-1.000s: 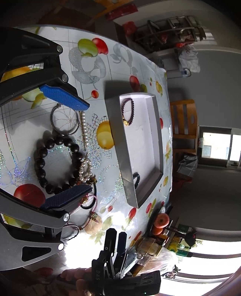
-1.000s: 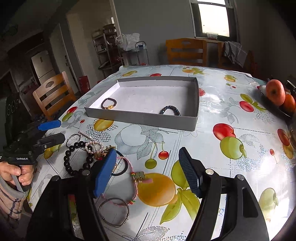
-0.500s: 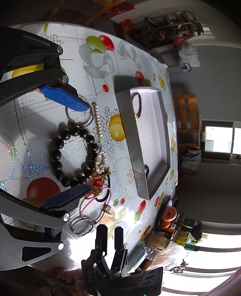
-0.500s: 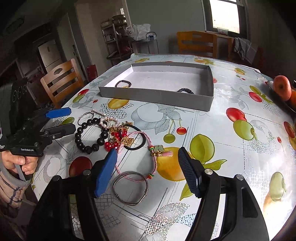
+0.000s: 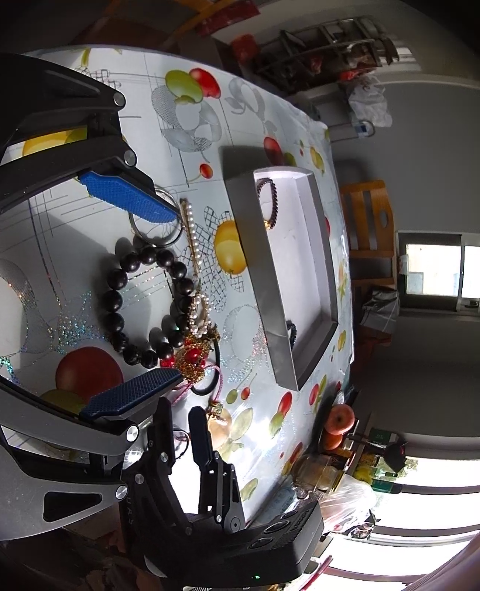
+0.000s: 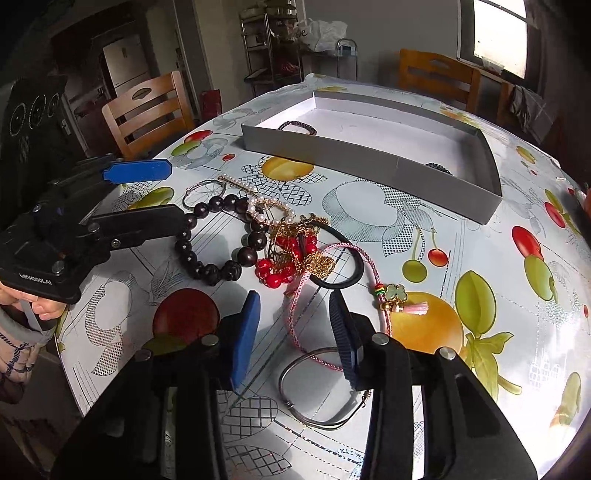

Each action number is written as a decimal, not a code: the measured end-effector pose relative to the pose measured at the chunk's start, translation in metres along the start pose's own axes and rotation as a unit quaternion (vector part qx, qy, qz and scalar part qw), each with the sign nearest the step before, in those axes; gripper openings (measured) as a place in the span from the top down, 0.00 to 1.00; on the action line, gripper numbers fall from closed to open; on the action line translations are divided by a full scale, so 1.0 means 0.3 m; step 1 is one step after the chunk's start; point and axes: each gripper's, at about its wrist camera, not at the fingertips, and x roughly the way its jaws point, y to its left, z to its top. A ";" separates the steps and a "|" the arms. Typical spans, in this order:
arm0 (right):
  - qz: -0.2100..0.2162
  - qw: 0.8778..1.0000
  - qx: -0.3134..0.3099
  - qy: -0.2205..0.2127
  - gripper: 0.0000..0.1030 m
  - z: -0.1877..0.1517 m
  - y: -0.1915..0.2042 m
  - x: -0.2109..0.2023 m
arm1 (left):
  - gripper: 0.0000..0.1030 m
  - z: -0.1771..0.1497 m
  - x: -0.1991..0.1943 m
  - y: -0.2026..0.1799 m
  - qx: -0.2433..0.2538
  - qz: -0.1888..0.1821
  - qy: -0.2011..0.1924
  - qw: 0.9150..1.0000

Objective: Organize jewelry
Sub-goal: 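Grasp the red bead charm with the left tool while the right grasps the pink cord bracelet, then carry the charm and pink bracelet into the box and open both tools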

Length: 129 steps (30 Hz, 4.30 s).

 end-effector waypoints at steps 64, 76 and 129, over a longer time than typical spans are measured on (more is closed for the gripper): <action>-0.006 0.990 0.082 -0.114 0.97 0.036 -0.186 -0.237 | 0.65 0.170 -0.028 -0.183 0.081 -0.039 -0.041 0.995; -0.018 0.986 0.061 -0.153 0.97 0.137 -0.169 -0.372 | 0.65 0.275 -0.133 -0.149 0.075 -0.031 -0.074 0.994; -0.073 0.988 0.102 -0.086 0.97 0.565 -0.473 0.239 | 0.65 0.503 0.557 0.232 -0.021 0.107 0.021 0.994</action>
